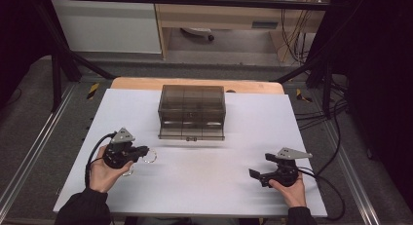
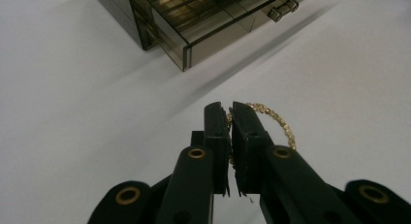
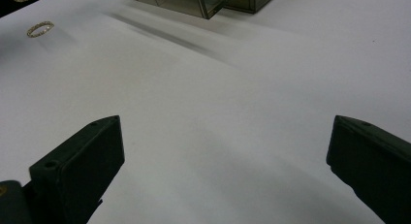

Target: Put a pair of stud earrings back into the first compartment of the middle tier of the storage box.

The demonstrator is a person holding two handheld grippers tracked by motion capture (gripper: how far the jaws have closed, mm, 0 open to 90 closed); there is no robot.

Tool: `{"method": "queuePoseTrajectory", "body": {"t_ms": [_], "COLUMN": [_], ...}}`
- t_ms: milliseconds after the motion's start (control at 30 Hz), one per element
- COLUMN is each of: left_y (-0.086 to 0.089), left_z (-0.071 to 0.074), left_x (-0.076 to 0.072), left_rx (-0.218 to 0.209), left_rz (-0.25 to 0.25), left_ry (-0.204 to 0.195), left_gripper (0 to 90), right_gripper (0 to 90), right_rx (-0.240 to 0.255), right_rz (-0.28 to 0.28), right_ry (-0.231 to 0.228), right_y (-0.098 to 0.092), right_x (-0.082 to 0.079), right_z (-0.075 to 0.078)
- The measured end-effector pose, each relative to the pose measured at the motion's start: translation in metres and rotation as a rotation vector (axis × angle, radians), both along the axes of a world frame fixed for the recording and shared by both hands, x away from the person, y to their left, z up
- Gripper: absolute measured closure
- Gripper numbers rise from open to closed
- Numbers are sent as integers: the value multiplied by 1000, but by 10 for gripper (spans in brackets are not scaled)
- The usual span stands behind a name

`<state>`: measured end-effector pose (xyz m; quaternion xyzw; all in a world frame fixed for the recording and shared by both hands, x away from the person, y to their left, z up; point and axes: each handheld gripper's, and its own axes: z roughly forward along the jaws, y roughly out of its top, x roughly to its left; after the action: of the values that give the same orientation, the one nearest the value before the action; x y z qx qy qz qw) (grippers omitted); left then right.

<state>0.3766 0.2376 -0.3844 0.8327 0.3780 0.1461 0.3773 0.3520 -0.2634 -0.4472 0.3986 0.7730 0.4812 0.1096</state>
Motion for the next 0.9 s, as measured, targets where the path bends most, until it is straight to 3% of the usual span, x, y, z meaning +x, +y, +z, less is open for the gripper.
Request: {"method": "queuePoseTrajectory", "body": {"t_ms": [633,900], "left_y": [-24,-32], "left_z": [19,19], "left_x": [28,44], "left_rx": [3,14], "left_rz": [5,37], "left_ry": [-34,-14], "left_gripper": [849,849], "right_gripper": [7,7], "right_rx": [-4,-9], "right_rz": [1,1], "right_ry": [1,-1], "right_y": [0,0], "right_x": [0,0], "right_z": [0,0]}}
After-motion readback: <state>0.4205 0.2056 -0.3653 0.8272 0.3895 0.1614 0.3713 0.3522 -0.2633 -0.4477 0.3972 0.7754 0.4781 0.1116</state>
